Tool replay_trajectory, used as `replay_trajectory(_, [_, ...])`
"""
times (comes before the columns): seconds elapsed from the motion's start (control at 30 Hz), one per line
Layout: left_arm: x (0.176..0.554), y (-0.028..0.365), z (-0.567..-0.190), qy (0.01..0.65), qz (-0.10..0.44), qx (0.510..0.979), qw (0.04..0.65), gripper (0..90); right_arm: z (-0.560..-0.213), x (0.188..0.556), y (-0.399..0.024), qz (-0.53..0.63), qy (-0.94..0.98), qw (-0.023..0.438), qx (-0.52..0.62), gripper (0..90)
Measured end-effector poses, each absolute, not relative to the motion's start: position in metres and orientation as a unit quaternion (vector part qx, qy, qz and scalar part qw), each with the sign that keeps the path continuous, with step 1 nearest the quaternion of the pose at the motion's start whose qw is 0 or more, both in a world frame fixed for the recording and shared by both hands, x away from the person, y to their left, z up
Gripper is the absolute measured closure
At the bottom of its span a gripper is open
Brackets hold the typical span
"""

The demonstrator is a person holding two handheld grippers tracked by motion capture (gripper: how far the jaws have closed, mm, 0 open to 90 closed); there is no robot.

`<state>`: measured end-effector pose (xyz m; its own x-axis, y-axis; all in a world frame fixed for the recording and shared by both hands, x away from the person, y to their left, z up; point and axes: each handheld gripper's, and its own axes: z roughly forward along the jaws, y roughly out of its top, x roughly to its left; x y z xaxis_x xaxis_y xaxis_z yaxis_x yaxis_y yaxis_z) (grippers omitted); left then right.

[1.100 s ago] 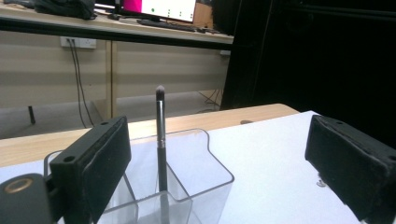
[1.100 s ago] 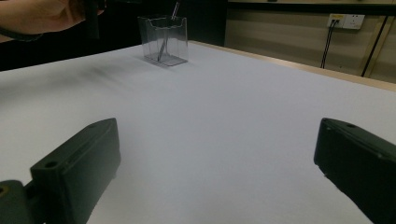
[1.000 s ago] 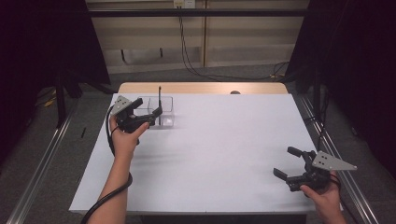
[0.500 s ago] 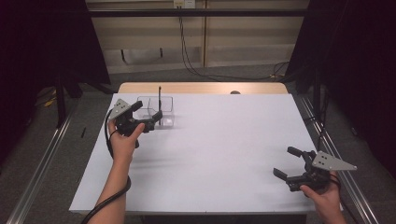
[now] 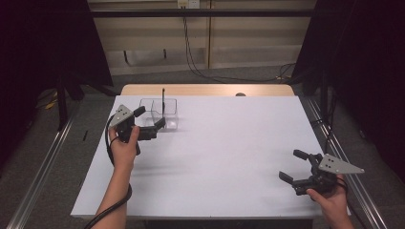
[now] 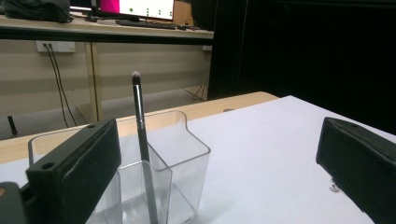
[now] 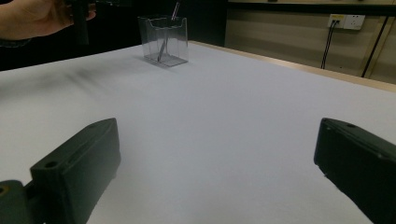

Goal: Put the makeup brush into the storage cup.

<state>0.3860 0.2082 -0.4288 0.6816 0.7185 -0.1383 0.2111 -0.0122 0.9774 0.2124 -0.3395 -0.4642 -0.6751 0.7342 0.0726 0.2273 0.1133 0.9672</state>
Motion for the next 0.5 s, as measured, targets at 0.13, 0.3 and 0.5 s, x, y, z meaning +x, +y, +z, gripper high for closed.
replay_trajectory(0.13, [0.382, 0.21, -0.431, 0.34, 0.207, 0.682, 0.613, 0.0, -0.464, 0.213, -0.339, 0.574, 0.713, 0.22, 0.336, 0.1])
replay_trajectory(0.3, [0.378, 0.212, -0.433, 0.337, 0.206, 0.683, 0.615, 0.0, -0.465, 0.213, -0.339, 0.574, 0.712, 0.22, 0.339, 0.1])
replay_trajectory(0.5, [0.373, 0.214, -0.435, 0.337, 0.204, 0.681, 0.617, 0.0, -0.465, 0.214, -0.337, 0.575, 0.713, 0.218, 0.337, 0.1])
